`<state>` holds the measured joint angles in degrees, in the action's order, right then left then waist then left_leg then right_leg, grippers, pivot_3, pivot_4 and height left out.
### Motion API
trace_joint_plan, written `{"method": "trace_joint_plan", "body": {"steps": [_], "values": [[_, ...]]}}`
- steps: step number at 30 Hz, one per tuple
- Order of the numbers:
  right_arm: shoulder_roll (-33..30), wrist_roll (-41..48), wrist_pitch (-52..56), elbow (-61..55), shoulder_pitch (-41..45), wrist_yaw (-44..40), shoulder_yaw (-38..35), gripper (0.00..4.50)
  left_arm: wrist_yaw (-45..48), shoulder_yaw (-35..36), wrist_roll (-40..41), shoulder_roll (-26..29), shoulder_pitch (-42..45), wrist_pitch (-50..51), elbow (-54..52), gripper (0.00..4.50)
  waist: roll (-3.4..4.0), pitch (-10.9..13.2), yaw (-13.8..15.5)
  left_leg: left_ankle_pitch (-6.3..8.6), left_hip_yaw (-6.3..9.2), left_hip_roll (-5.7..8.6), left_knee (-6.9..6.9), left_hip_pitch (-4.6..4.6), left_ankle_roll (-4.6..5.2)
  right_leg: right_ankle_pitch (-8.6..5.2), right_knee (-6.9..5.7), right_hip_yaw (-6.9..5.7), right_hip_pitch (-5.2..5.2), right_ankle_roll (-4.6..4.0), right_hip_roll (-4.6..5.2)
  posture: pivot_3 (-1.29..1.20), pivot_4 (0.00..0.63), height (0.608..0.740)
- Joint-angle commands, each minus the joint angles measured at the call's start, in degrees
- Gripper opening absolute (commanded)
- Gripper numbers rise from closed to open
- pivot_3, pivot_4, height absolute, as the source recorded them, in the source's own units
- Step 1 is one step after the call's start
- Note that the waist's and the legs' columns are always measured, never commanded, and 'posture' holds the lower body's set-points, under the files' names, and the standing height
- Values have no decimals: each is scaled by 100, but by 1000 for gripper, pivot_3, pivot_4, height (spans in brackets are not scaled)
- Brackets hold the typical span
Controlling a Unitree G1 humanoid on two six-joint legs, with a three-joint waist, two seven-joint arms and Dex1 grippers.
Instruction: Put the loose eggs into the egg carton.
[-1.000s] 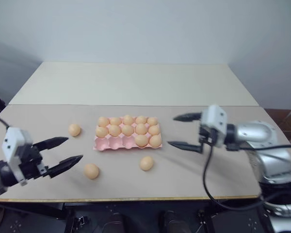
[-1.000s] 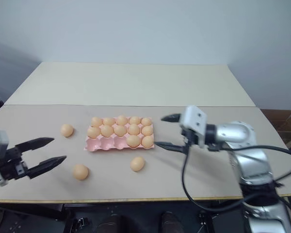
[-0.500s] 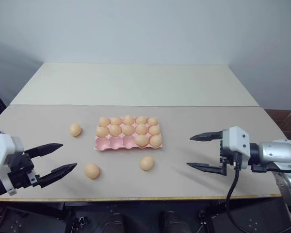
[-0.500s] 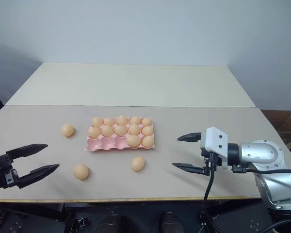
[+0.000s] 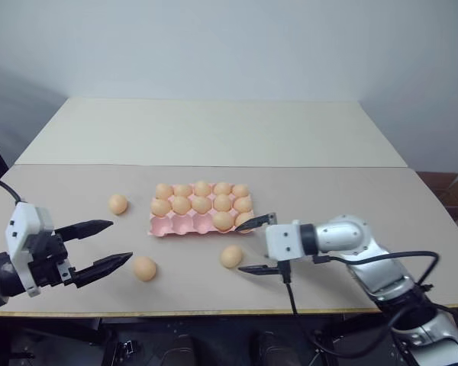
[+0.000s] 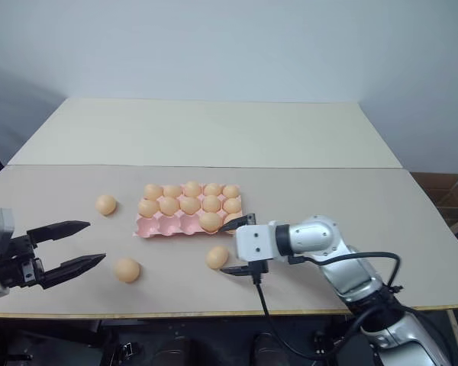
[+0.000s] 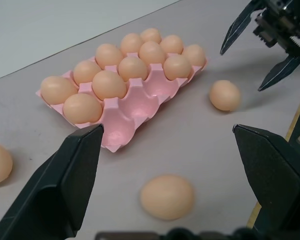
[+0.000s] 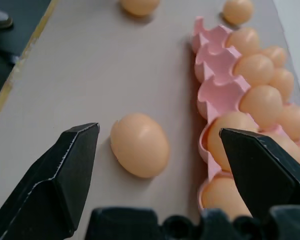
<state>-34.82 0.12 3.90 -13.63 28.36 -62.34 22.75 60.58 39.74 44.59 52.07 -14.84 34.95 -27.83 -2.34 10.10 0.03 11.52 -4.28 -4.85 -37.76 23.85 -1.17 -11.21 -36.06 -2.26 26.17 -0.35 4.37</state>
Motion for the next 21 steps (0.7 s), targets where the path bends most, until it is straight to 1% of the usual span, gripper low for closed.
{"method": "trace_joint_plan", "body": {"steps": [1,9,10,12,16,17,18,21], "values": [[197,-235,-313,200,170,75,200,4452,-25,32,-12,32,50,-105,-112,4500,0,0,-3,0,0,0,0,0,0,0,0,0,0,0,0,0,150,740],[484,-852,-867,944,338,130,705,4452,-53,61,-12,15,44,-104,-188,4500,-1,-1,-19,0,0,-1,0,-2,0,1,-3,0,0,0,-1,0,150,740],[506,-926,-940,995,358,146,733,4078,-54,65,-11,15,44,-102,-195,4500,-1,-1,-25,0,0,-1,0,-2,1,1,-4,0,0,0,-1,0,150,740],[567,-933,-952,1045,410,152,717,3559,-53,89,-1,13,39,-102,-223,4500,-1,-1,-33,0,0,-1,0,-3,0,1,-5,0,-1,0,-2,0,150,740],[598,-923,-975,1100,465,149,639,2224,-49,121,-1,0,15,-113,-257,4500,-1,-1,-39,0,0,-1,0,-4,0,1,-6,0,-1,0,-2,0,150,740],[587,-890,-979,1076,464,131,607,2068,-50,125,-3,-3,10,-115,-263,4500,-1,-1,-39,0,0,-1,0,-4,0,1,-6,0,-1,0,-1,0,150,740],[580,-827,-967,1005,467,126,546,2022,-52,132,-4,-4,6,-116,-271,4500,-1,-1,-41,0,0,-1,0,-4,0,1,-6,0,-1,0,-1,0,150,740],[665,-239,-529,516,668,-11,189,1998,-56,181,-1,-11,2,-120,-253,4500,-1,-1,-50,0,0,-1,0,-3,0,2,-6,0,-1,1,-1,0,150,740]]}}
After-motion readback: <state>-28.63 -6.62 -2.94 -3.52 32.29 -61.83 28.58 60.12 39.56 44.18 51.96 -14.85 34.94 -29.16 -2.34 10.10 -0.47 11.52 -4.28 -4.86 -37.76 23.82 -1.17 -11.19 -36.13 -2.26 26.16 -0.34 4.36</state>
